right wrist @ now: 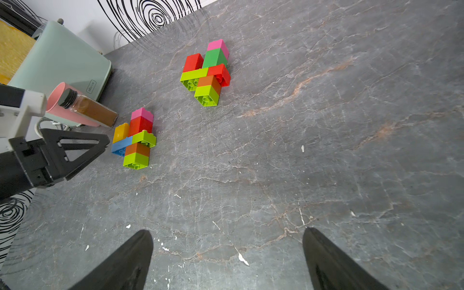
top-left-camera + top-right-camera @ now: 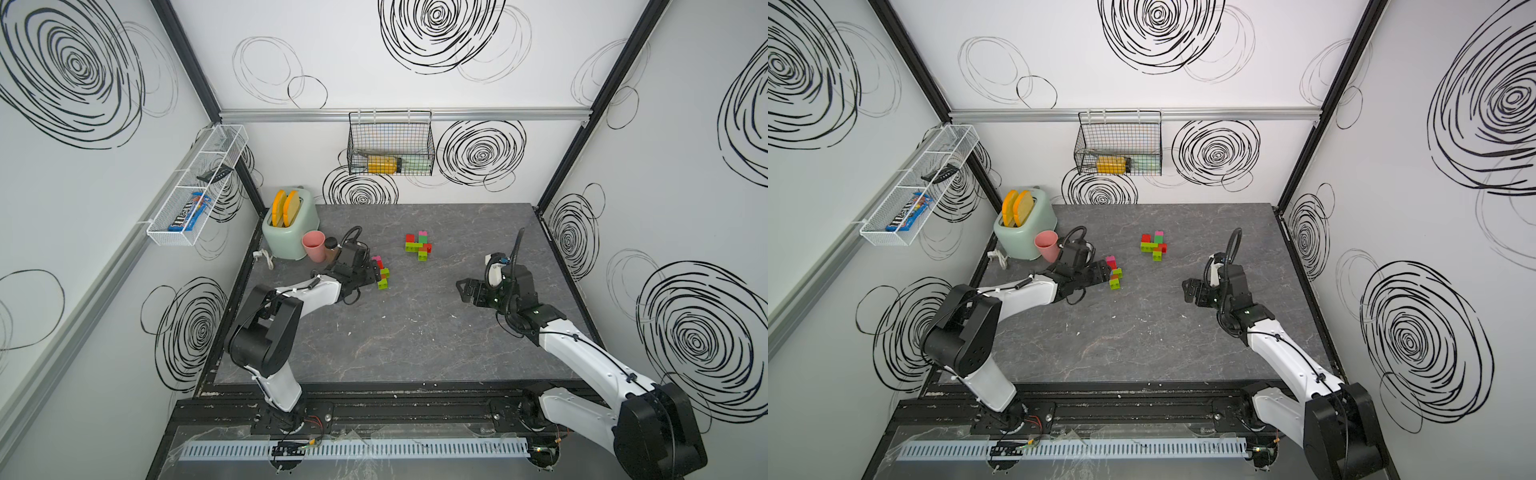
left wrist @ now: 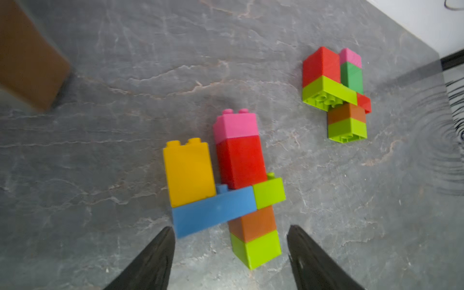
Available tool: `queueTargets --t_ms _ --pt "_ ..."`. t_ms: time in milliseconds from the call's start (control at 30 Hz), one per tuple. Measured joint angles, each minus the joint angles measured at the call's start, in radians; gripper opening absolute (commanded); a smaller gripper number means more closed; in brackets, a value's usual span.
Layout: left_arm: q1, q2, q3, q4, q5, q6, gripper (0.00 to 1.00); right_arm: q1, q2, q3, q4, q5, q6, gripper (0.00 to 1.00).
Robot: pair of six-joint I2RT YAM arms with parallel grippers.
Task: Assemble the number 4 with lego
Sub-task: Place the lego brick at the center of the board, then adjust the lego brick at the center of the board.
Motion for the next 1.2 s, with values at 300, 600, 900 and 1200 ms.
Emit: queueTargets --t_ms 300,600,900,1200 --pt "-0.16 0.092 0.056 -0.097 -0.159 0.022 0.76 -0.001 -0.012 0.0 -0.001 0.002 -0.004 0.97" --pt "-0.145 0.225 0.149 -0.113 -0.207 0.026 0.67 -0.007 -0.069 0.0 -0.005 0.022 -0.019 0.97" --pt "-0.103 0.334 0.287 -0.113 -0.23 0.076 0.59 -0.011 -0.071 0.0 -0.023 0.029 -0.03 0.97" --pt "-0.096 0.351 0.313 -0.116 -0.232 0.129 0.69 -0.014 -0.069 0.0 -0.024 0.037 -0.034 0.97"
